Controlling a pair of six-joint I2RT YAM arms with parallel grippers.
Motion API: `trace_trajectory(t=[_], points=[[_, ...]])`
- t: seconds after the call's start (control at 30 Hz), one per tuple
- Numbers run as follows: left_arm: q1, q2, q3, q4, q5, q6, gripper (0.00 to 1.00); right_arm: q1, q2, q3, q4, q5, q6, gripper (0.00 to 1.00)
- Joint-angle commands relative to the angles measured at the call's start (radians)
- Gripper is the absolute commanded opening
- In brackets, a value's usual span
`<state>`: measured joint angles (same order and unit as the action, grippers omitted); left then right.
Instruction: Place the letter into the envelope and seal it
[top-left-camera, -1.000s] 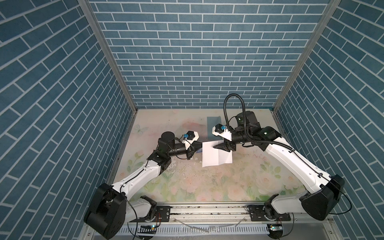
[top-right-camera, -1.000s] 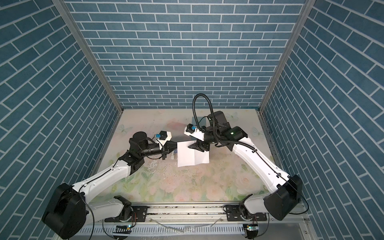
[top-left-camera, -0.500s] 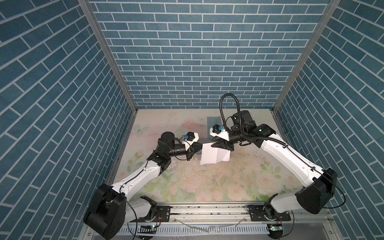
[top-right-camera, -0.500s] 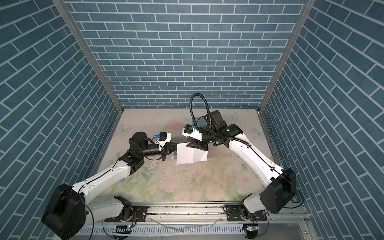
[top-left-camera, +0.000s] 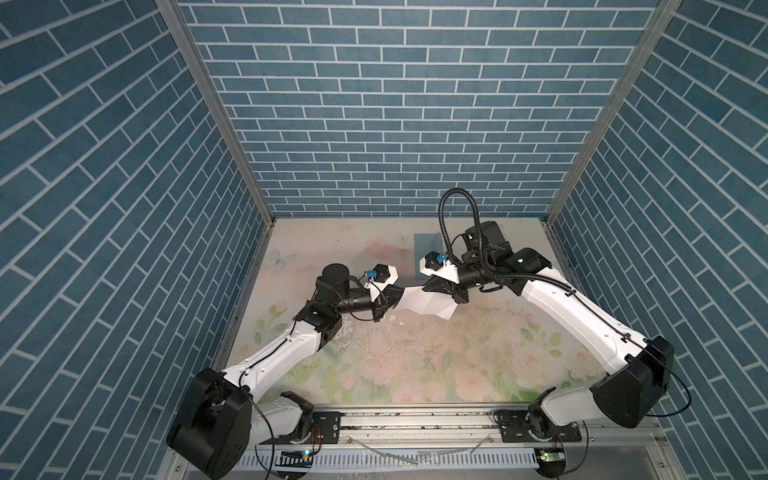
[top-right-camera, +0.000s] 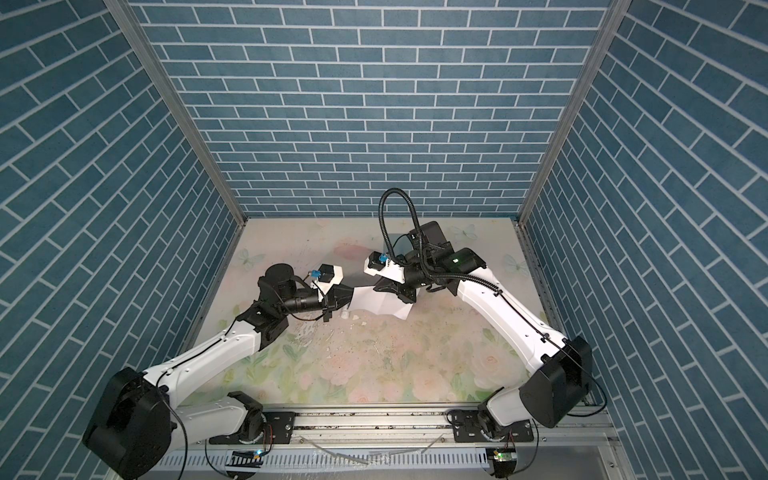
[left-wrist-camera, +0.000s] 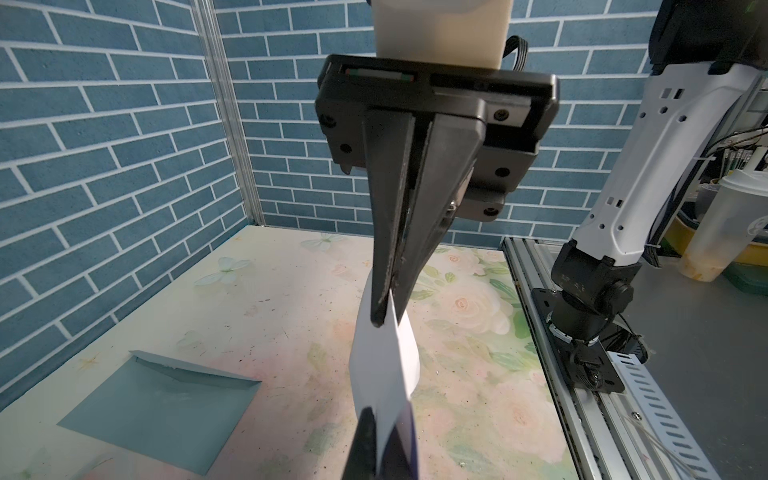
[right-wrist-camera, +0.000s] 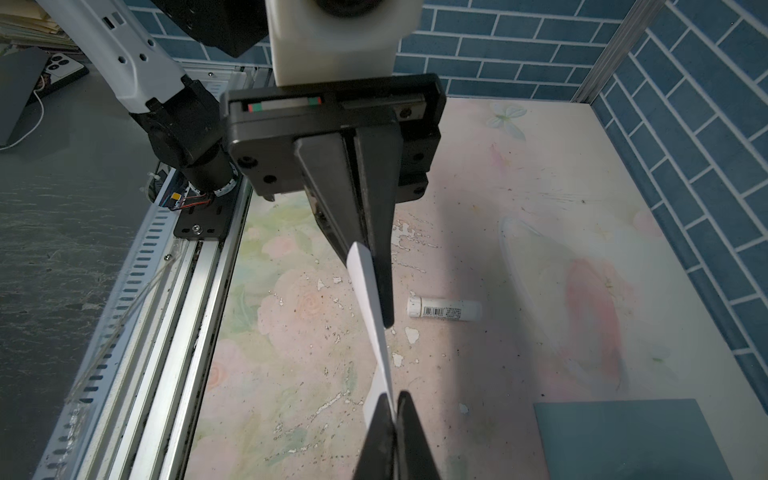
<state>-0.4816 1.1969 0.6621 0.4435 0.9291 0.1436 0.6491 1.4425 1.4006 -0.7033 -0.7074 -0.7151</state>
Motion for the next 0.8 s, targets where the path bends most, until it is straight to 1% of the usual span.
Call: trace_trajectory(t=[0.0, 0.1, 0.23, 0.33, 0.4, 0.5, 0.57, 0.67, 0.77], points=[[-0.004, -0.027, -0.01, -0.029, 0.005, 0.028, 0.07, 0.003, -0.017, -0.024, -0.007, -0.005, -0.07, 0.04], [-0.005, -0.043, -0.01, -0.057, -0.006, 0.053, 0.13, 0.002, -0.028, -0.038, 0.004, 0.008, -0.081, 0.0], [-0.004, -0.068, -0.006, -0.109, -0.017, 0.09, 0.23, 0.002, -0.044, -0.057, 0.011, 0.021, -0.09, 0.0], [-0.005, -0.094, 0.009, -0.176, -0.033, 0.134, 0.38, 0.003, -0.061, -0.075, 0.011, 0.045, -0.1, 0.0], [-0.005, -0.115, 0.027, -0.237, -0.038, 0.164, 0.52, 0.003, -0.072, -0.091, 0.014, 0.071, -0.109, 0.0], [-0.005, -0.151, 0.031, -0.312, -0.033, 0.199, 0.65, 0.003, -0.086, -0.111, 0.02, 0.097, -0.118, 0.0], [-0.006, -0.176, 0.032, -0.326, -0.032, 0.207, 0.73, 0.003, -0.091, -0.12, 0.031, 0.093, -0.118, 0.0], [-0.006, -0.198, 0.026, -0.278, -0.036, 0.193, 0.78, 0.005, -0.101, -0.133, 0.052, 0.084, -0.118, 0.0], [-0.007, -0.183, 0.013, -0.197, -0.037, 0.144, 0.79, 0.01, -0.112, -0.152, 0.081, 0.085, -0.118, 0.0]])
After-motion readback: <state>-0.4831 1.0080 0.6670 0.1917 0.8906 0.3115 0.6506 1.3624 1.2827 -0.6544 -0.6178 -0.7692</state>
